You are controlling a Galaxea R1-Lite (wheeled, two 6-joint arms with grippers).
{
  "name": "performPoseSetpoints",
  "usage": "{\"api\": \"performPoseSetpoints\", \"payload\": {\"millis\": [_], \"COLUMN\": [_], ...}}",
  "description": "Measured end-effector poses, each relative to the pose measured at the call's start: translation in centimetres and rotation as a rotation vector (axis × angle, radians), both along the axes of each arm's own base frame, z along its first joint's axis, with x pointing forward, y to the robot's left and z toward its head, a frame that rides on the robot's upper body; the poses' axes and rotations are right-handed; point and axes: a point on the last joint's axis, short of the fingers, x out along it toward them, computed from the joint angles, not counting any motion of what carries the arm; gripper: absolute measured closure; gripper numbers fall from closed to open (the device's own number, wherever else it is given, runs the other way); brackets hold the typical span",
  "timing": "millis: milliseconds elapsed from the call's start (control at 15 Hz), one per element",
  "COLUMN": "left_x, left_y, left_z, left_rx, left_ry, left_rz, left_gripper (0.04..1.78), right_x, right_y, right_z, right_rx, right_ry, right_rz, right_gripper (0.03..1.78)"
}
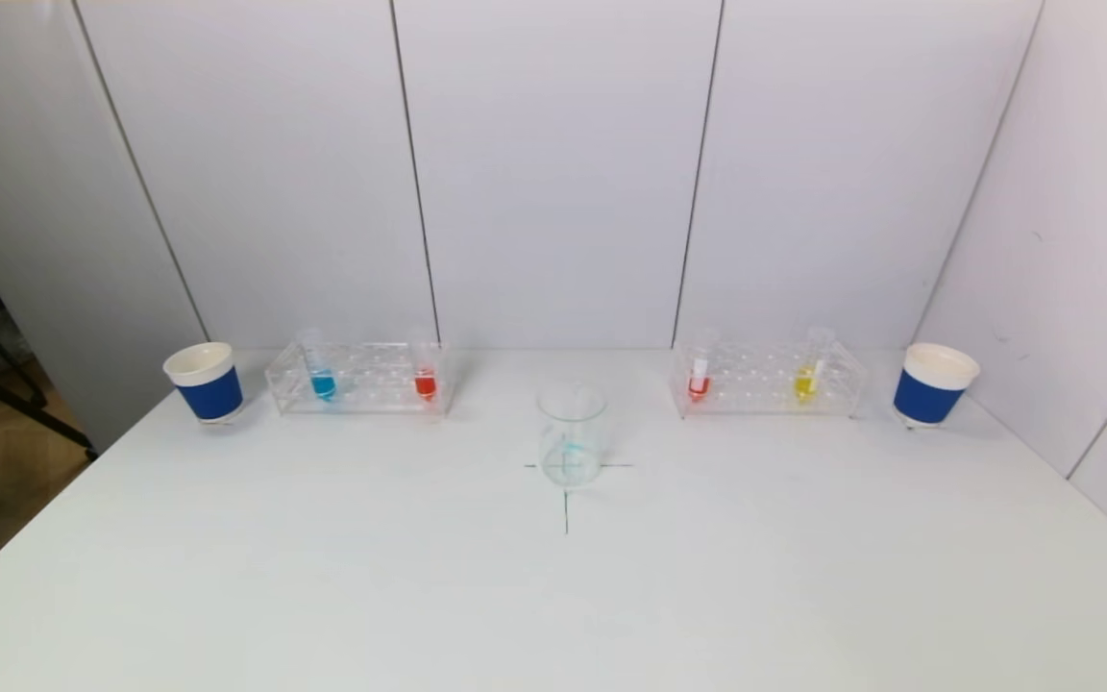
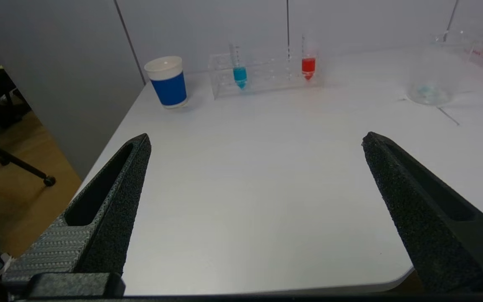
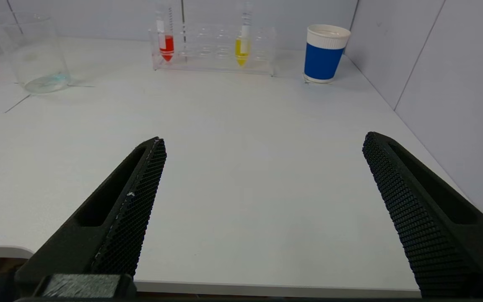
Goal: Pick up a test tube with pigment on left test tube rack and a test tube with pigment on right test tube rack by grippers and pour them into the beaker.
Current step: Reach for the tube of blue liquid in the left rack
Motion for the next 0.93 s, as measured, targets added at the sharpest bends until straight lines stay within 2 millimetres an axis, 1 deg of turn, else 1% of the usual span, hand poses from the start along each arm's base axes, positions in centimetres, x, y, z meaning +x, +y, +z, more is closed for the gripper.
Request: {"api": "performPoseSetpoints", "payload": {"millis": [133,200,333,467,533,667,933], "left_x": [-0.1,0.2,1.7,4.2,5.7,9.0,15.9], "left_y": [0.0,0.0,0.0,0.0,0.0,0.0,0.0], "left_z": [3.7,5.3,8.0,9.8,10.2,10.3,8.8], "left_rx": [-0.002,-0.004,-0.004,-0.004,-0.006,-0.012,-0.034], "left_ry": [-0.032,-0.038,-0.05,-0.068,-0.069,-0.052,-0.005], "left_rz": [0.004,0.004,0.006,0.008,0.008,0.007,0.005], "left_gripper": [0.06,0.06,0.06,0.06,0.06,0.06,0.06], "right_x": [0.0,0.0,0.0,0.0,0.0,0.0,0.0], "right_y": [0.0,0.0,0.0,0.0,0.0,0.0,0.0], "right_z": [0.0,0.0,0.0,0.0,0.0,0.0,0.0], "right_rx": [0.0,0.0,0.0,0.0,0.0,0.0,0.0], "right_ry": [0.0,0.0,0.0,0.0,0.0,0.0,0.0], "right_rz": [0.0,0.0,0.0,0.0,0.0,0.0,0.0], "right_gripper": [0.1,0.1,0.1,0.1,0.1,0.1,0.1]}}
